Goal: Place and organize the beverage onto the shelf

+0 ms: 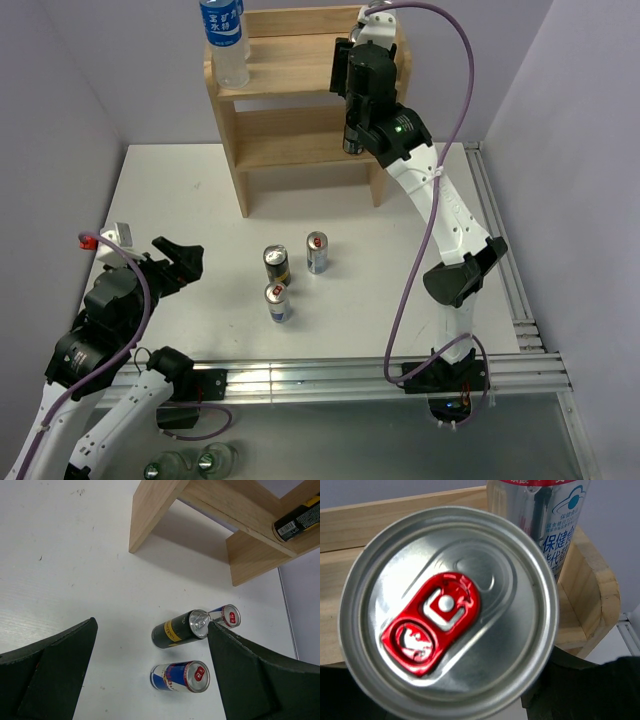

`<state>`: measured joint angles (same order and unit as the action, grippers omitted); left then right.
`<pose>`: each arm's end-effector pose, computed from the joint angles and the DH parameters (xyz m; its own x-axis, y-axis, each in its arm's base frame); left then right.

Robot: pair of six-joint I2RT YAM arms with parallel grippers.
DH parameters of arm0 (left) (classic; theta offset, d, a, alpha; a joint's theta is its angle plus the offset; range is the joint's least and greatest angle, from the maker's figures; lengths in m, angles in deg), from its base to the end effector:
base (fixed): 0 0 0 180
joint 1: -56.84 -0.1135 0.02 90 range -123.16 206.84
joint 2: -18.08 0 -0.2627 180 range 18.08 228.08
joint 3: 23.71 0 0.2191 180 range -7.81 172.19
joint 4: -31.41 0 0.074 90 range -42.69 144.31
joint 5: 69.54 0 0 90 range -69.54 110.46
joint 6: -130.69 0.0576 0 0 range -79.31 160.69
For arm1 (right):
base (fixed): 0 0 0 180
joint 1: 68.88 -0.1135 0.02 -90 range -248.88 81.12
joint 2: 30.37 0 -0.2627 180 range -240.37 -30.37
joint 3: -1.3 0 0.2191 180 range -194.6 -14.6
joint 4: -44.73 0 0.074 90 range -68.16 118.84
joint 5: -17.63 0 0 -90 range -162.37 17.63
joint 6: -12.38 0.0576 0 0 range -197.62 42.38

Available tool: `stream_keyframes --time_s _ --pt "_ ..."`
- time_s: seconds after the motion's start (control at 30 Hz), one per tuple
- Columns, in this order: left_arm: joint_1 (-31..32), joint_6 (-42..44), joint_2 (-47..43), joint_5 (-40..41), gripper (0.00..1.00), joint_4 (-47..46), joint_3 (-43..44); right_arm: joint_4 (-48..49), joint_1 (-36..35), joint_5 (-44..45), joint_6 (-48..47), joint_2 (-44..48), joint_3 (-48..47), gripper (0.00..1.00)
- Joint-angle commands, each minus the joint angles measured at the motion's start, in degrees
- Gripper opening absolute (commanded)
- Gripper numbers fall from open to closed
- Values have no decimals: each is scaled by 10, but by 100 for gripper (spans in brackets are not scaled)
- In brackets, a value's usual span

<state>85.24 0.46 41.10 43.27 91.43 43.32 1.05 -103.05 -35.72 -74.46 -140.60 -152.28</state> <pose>0.0616 -0.0079 0.3334 -0.2567 -0.5380 -0.8029 -0.0722 0.8391 -0.5392 0.3423 0.1908 0.5097 -0.0024 0.0518 -0.9987 0.0435 0.9977 0.0517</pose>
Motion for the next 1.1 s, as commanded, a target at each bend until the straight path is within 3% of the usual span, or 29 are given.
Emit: stream_keyframes --time_s 0.0,0.3,0.43,0.53,1.07 --pt "2 -13 -6 13 99 -3 9 60 11 -5 10 -6 8 0" --pt "2 -19 7 16 99 -11 6 57 18 -11 33 -16 29 1" --pt "2 -20 8 18 99 -16 0 56 19 -14 38 -20 40 19" --pt "2 -19 9 19 99 -19 -2 56 19 -16 42 -24 46 25" --pt "2 -4 23 25 99 -33 -8 70 19 -14 49 -53 63 21"
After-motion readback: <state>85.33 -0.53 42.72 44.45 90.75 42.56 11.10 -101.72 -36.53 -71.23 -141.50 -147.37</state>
